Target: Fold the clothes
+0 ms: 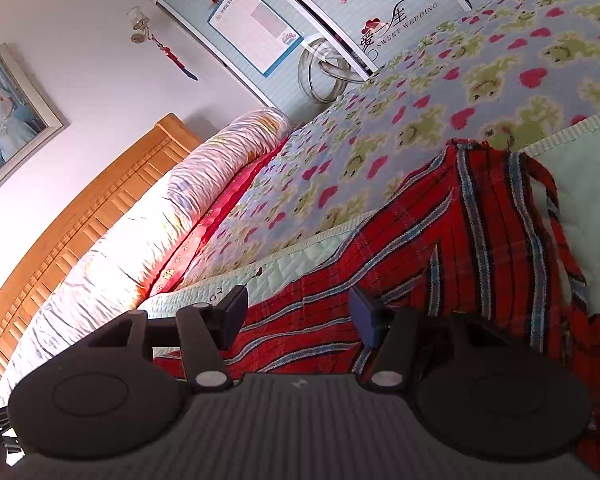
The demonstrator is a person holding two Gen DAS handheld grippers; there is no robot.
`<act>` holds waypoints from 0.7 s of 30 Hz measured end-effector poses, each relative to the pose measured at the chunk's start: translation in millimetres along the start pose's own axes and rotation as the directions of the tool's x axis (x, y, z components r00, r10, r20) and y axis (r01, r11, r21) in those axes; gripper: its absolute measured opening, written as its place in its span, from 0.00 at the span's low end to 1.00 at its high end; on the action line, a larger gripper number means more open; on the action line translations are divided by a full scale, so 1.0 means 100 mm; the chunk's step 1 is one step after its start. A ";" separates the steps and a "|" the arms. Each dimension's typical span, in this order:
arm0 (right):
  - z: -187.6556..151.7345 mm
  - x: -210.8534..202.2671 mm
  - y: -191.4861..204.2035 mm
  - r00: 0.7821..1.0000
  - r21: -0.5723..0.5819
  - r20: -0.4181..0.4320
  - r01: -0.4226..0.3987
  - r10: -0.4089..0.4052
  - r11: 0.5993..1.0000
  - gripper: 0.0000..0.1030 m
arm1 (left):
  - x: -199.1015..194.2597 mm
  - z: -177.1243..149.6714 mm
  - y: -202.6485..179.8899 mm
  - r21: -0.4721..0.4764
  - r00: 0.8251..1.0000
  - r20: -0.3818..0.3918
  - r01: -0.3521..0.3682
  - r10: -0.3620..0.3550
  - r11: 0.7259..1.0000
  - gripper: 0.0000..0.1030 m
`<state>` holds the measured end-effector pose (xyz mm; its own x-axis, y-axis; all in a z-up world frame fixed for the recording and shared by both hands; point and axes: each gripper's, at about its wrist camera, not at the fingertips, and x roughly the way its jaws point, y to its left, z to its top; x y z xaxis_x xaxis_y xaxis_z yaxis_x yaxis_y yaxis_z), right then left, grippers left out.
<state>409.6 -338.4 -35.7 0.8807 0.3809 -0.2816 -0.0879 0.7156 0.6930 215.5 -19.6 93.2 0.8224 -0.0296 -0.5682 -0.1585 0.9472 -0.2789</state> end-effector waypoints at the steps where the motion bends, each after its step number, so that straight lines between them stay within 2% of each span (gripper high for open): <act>1: 0.00 0.01 0.00 1.000 -0.003 -0.001 0.001 -0.001 1.000 0.56 | -0.02 -0.17 -0.24 0.023 0.996 -0.029 0.090 -0.089 0.996 0.71; 2: 0.00 0.01 0.01 1.000 -0.005 -0.003 0.003 -0.003 1.000 0.56 | -0.06 -0.35 -0.52 0.050 0.978 -0.075 0.197 -0.193 0.979 0.71; 3: 0.00 0.02 0.02 1.000 -0.010 -0.004 0.006 -0.006 1.000 0.56 | -0.12 -0.52 -0.81 0.080 0.945 -0.120 0.316 -0.306 0.945 0.71; 4: -0.01 0.02 0.03 1.000 -0.018 -0.006 0.012 -0.012 1.000 0.56 | -0.25 -0.75 -1.12 0.113 0.902 -0.147 0.424 -0.407 0.899 0.72; 5: -0.02 0.03 0.04 1.000 -0.024 -0.008 0.016 -0.016 1.000 0.56 | -0.39 -0.97 -1.39 0.155 0.861 -0.173 0.504 -0.479 0.850 0.73; 6: -0.02 0.03 0.05 1.000 -0.026 -0.008 0.017 -0.017 1.000 0.56 | -0.51 -1.19 -1.62 0.200 0.829 -0.202 0.556 -0.521 0.807 0.73; 7: -0.02 0.02 0.05 1.000 -0.024 -0.009 0.016 -0.016 1.000 0.56 | -0.58 -1.44 -1.79 0.234 0.810 -0.230 0.584 -0.540 0.777 0.76; 8: -0.02 0.02 0.04 1.000 -0.022 -0.009 0.015 -0.015 1.000 0.56 | -0.57 -1.65 -1.86 0.272 0.817 -0.228 0.576 -0.530 0.771 0.76; 11: -0.01 0.02 0.04 1.000 -0.020 -0.014 0.012 -0.012 1.000 0.56 | -0.49 -2.27 -2.01 0.390 0.855 -0.195 0.518 -0.481 0.761 0.75; 12: -0.01 0.02 0.03 1.000 -0.015 -0.013 0.008 -0.008 1.000 0.56 | -0.53 -2.27 -2.01 0.382 0.859 -0.148 0.506 -0.489 0.773 0.79; 13: 0.00 0.02 0.00 1.000 -0.002 -0.006 0.000 0.000 1.000 0.56 | -0.52 -2.26 -1.96 0.344 0.874 -0.117 0.481 -0.472 0.806 0.96; 14: 0.01 0.00 -0.02 1.000 0.014 0.007 -0.010 0.009 1.000 0.56 | -0.49 -2.26 -1.90 0.299 0.891 -0.092 0.451 -0.445 0.841 0.99; 15: 0.02 -0.01 -0.07 1.000 0.036 0.023 -0.021 0.020 0.999 0.56 | -0.45 -2.24 -1.84 0.251 0.892 -0.089 0.450 -0.443 0.857 0.99; 17: 0.04 -0.06 -0.18 0.997 0.090 0.066 -0.046 0.040 0.995 0.48 | -0.41 -2.26 -1.85 0.218 0.884 -0.096 0.468 -0.458 0.857 1.00; 18: 0.03 -0.10 -0.21 0.995 0.108 0.090 -0.049 0.040 0.993 0.48 | -0.40 -2.25 -1.87 0.230 0.886 -0.096 0.462 -0.453 0.856 1.00; 19: 0.01 -0.18 -0.21 0.993 0.117 0.121 -0.034 0.019 0.993 0.48 | -0.40 -2.25 -1.90 0.240 0.889 -0.099 0.457 -0.446 0.857 1.00; 21: -0.06 -0.51 -0.08 0.980 0.126 0.171 0.085 -0.106 0.988 0.48 | -0.38 -2.25 -1.96 0.255 0.895 -0.107 0.446 -0.434 0.858 1.00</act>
<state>362.3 -360.4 -31.0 0.9515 0.1974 -0.2358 0.0464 0.6657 0.7448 92.2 -275.5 -4.7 0.7463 -0.4716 -0.4697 0.3707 0.8806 -0.2951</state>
